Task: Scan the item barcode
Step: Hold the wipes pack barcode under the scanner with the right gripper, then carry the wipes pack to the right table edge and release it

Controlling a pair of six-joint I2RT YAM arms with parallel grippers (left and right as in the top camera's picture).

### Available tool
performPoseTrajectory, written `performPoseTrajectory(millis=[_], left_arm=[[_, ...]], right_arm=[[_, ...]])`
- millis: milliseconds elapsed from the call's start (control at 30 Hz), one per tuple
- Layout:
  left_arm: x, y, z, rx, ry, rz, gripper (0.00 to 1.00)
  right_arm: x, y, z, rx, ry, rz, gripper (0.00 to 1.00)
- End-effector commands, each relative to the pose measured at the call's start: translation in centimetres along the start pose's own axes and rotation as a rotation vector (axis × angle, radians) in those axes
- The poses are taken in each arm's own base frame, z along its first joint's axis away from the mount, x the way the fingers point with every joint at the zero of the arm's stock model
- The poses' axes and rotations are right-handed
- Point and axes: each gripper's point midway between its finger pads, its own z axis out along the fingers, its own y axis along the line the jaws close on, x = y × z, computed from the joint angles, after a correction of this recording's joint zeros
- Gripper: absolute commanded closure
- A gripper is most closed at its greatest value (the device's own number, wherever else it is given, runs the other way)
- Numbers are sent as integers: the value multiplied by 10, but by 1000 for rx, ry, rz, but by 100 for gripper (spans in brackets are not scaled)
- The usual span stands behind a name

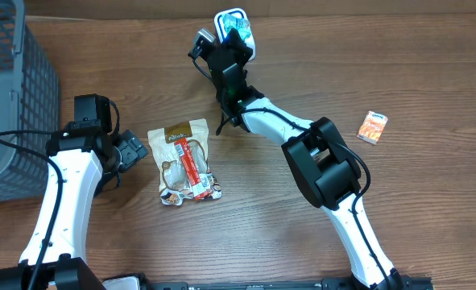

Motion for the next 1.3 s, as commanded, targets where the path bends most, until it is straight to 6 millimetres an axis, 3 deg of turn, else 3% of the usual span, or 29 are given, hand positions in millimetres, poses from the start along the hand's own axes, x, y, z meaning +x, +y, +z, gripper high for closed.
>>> performPoseTrajectory(millis=[0, 133, 233, 333, 433, 567, 767, 900, 967, 1167, 1267], left_arm=[[-1, 2, 0, -11, -7, 11, 0], [-1, 2, 0, -11, -7, 11, 0], [-1, 2, 0, -11, -7, 11, 0], [-1, 2, 0, -11, -7, 11, 0], [-1, 2, 0, -11, -7, 11, 0], [-1, 2, 0, -11, -7, 11, 0], [-1, 2, 0, -11, -7, 11, 0], [-1, 2, 0, -11, -7, 11, 0], [-1, 2, 0, -11, -7, 11, 0], [-1, 2, 0, -11, -7, 11, 0], [-1, 2, 0, -11, -7, 11, 0]], right_arm=[[-32, -68, -18, 96, -39, 144, 97], [-41, -128, -38, 186, -24, 293, 97], [-36, -166, -53, 234, 16, 398, 97], [-17, -198, -67, 278, 96, 529, 97], [17, -217, -82, 309, 223, 646, 96], [67, -219, -95, 266, 374, 768, 97], [155, -187, -111, 7, 689, 1032, 97], [219, -156, -131, -247, 985, 1203, 97], [239, -150, -140, -330, 1071, 1273, 96], [313, -146, -160, -310, 1272, 1369, 96], [339, -143, -169, -282, 1338, 1390, 96]])
